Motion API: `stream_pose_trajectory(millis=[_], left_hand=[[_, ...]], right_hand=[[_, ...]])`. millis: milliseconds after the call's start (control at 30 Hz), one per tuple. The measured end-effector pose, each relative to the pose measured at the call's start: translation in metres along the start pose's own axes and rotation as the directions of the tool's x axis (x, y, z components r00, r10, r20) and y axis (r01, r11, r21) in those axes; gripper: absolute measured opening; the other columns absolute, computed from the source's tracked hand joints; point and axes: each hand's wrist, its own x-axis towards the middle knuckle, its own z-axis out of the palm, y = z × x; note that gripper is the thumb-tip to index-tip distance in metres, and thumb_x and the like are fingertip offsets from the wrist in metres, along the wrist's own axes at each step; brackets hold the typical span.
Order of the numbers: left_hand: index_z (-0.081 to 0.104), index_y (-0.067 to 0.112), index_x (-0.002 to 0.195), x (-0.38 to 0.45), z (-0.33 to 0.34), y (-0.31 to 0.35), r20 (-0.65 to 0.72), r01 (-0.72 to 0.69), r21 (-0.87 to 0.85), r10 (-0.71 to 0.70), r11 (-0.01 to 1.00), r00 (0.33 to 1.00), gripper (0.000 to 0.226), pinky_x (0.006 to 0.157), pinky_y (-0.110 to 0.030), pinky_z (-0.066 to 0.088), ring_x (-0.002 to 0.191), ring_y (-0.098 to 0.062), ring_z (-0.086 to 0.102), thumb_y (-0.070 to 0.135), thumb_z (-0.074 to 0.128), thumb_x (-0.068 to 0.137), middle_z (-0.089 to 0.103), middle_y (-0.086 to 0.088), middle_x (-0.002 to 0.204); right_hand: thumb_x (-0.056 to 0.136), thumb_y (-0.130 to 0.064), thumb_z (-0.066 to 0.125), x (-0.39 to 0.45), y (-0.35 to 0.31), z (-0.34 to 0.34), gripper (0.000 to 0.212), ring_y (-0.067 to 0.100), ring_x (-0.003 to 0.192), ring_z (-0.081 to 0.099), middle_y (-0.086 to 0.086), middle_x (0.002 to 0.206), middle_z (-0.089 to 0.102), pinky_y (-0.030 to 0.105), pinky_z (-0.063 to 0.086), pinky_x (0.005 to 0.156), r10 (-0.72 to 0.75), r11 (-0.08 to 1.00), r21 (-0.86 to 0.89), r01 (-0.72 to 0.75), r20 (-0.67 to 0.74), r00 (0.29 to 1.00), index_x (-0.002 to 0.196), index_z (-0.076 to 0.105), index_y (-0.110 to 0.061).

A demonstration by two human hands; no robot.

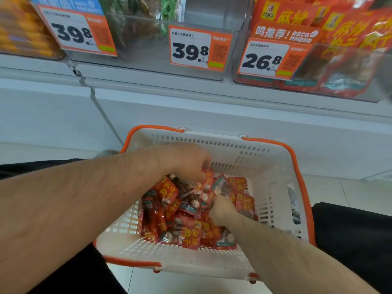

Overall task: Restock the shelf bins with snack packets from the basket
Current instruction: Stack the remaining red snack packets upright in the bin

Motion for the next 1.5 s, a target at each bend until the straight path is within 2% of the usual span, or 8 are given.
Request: stream_pose_trajectory(millis=[267,467,733,867,1033,1200,1333,1500], left_hand=[[0.063,0.018,0.088,-0.006,-0.005,0.008,-0.108,-0.030,-0.123,0.016,0.992,0.994,0.012,0.076,-0.043,0.053,0.075,-0.018,0.060,0.030,0.059,0.088,0.063,0.002,0.080],[0.056,0.022,0.128,-0.012,-0.004,0.022,-0.138,-0.008,-0.256,-0.029,0.967,0.990,0.047,0.088,-0.030,0.050,0.088,-0.008,0.062,0.045,0.065,0.088,0.062,0.005,0.122],[0.062,0.024,0.077,-0.011,-0.026,0.056,-0.336,-0.171,-0.638,-0.072,0.751,0.939,0.016,0.065,-0.013,0.041,0.066,0.005,0.058,0.026,0.078,0.078,0.064,0.012,0.073],[0.075,0.023,0.080,-0.009,-0.041,0.069,-0.428,-0.315,-0.798,-0.115,0.514,0.897,0.019,0.090,-0.040,0.055,0.085,-0.021,0.072,0.019,0.085,0.064,0.076,-0.003,0.087],[0.071,0.024,0.093,-0.003,-0.083,0.098,-0.586,-0.480,-0.778,-0.192,0.406,0.787,0.023,0.078,-0.030,0.054,0.082,-0.008,0.072,0.005,0.076,0.081,0.076,0.009,0.086],[0.070,0.032,0.096,0.009,-0.125,0.126,-0.733,-0.555,-0.638,-0.200,0.534,0.650,0.022,0.080,-0.027,0.054,0.089,-0.003,0.068,0.017,0.078,0.082,0.074,0.017,0.091],[0.062,0.032,0.115,0.018,-0.151,0.130,-0.871,-0.544,-0.403,-0.127,0.736,0.474,0.047,0.089,-0.021,0.051,0.098,0.002,0.062,0.027,0.084,0.074,0.065,0.022,0.108],[0.026,0.021,0.150,0.039,-0.176,0.107,-0.947,-0.126,-0.242,-0.206,0.962,0.246,0.118,0.115,-0.048,0.021,0.142,-0.025,0.022,0.057,0.087,0.055,0.025,-0.004,0.154]], right_hand=[[0.085,-0.002,0.052,-0.025,-0.007,-0.130,0.022,0.023,0.080,0.059,0.003,0.089,0.066,0.033,0.049,0.069,-0.264,0.916,-0.342,0.209,-0.123,0.957,0.092,0.069,-0.014],[0.092,-0.002,0.050,-0.078,-0.023,-0.215,0.030,0.019,0.105,0.059,0.001,0.115,0.066,0.030,0.048,0.089,-0.408,0.902,-0.245,0.356,-0.214,0.887,0.103,0.071,-0.020],[0.093,-0.004,0.054,-0.142,-0.047,-0.264,0.028,0.003,0.064,0.051,-0.006,0.090,0.059,0.022,0.045,0.059,-0.542,0.840,-0.170,0.516,-0.318,0.778,0.110,0.062,-0.026],[0.090,-0.010,0.066,-0.165,-0.050,-0.287,0.029,0.001,0.068,0.051,-0.008,0.085,0.058,0.013,0.043,0.063,-0.534,0.829,-0.143,0.540,-0.487,0.691,0.116,0.063,-0.020],[0.077,-0.034,0.082,-0.189,-0.023,-0.329,0.046,0.002,0.078,0.057,-0.011,0.094,0.062,0.019,0.045,0.066,-0.291,0.854,0.062,0.516,-0.766,0.573,0.114,0.056,-0.027],[0.086,-0.017,0.074,-0.191,0.002,-0.345,0.021,0.011,0.095,0.071,-0.004,0.103,0.075,0.034,0.058,0.086,-0.292,0.621,0.389,0.681,-0.691,0.661,0.106,0.070,-0.018],[0.088,-0.002,0.069,-0.207,0.013,-0.367,0.009,0.006,0.062,0.065,0.002,0.076,0.072,0.022,0.053,0.060,-0.197,0.529,0.334,0.780,-0.846,0.496,0.088,0.068,-0.012],[0.087,-0.014,0.072,-0.213,0.044,-0.411,0.014,-0.004,0.056,0.058,-0.009,0.072,0.066,0.019,0.050,0.061,-0.023,0.691,0.130,0.711,-0.979,0.202,0.083,0.066,-0.025]])
